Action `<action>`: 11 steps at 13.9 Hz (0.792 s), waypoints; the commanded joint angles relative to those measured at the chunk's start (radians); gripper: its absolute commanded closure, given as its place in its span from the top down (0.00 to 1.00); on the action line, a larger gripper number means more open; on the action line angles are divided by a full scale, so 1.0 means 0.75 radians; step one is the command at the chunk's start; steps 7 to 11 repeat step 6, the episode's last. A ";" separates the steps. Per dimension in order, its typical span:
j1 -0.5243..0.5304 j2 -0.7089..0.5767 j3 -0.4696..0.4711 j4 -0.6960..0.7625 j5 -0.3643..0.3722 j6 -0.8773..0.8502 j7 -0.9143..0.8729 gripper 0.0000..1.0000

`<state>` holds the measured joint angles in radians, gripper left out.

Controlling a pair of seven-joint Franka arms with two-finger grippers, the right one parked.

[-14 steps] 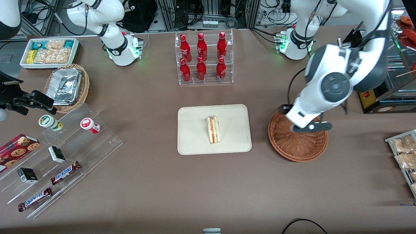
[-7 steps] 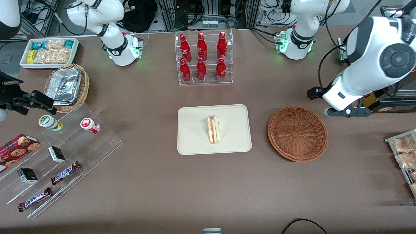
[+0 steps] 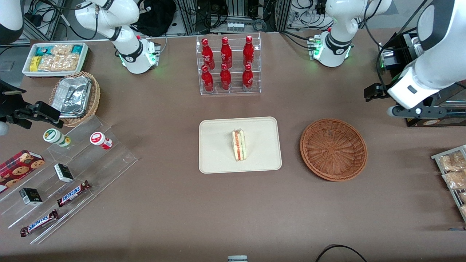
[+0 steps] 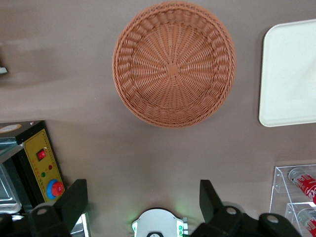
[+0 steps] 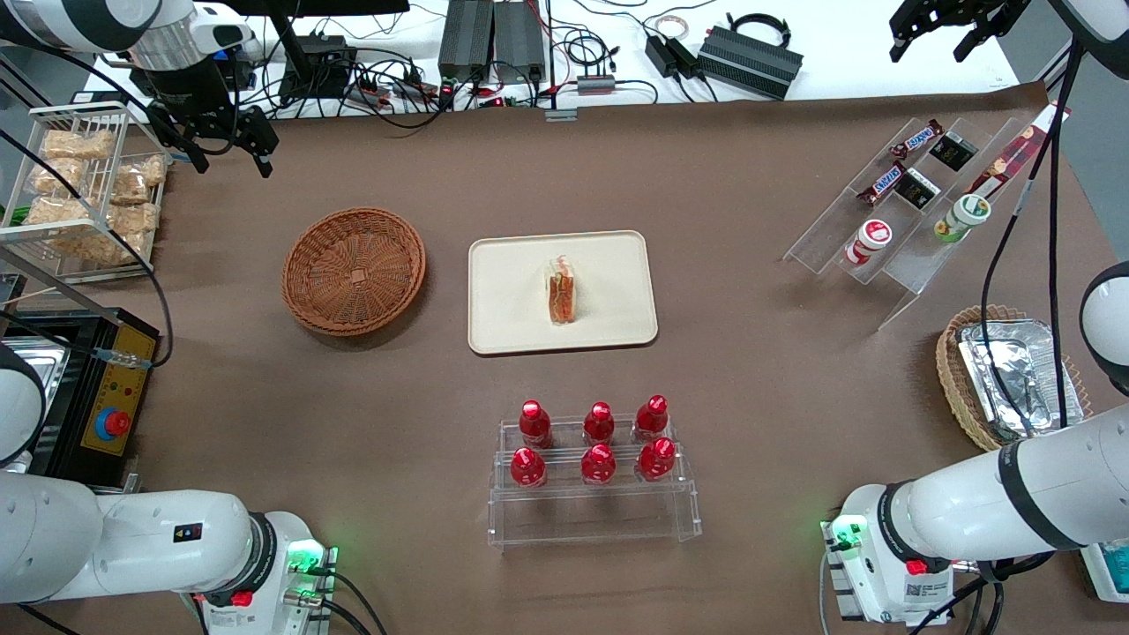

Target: Place sandwich from basket to tray

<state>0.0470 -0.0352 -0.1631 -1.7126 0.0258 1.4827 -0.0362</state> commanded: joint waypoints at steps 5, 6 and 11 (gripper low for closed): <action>0.017 -0.016 0.054 0.081 0.002 -0.034 0.075 1.00; 0.019 -0.017 0.064 0.081 0.000 -0.034 0.091 1.00; 0.019 -0.017 0.064 0.081 0.000 -0.034 0.091 1.00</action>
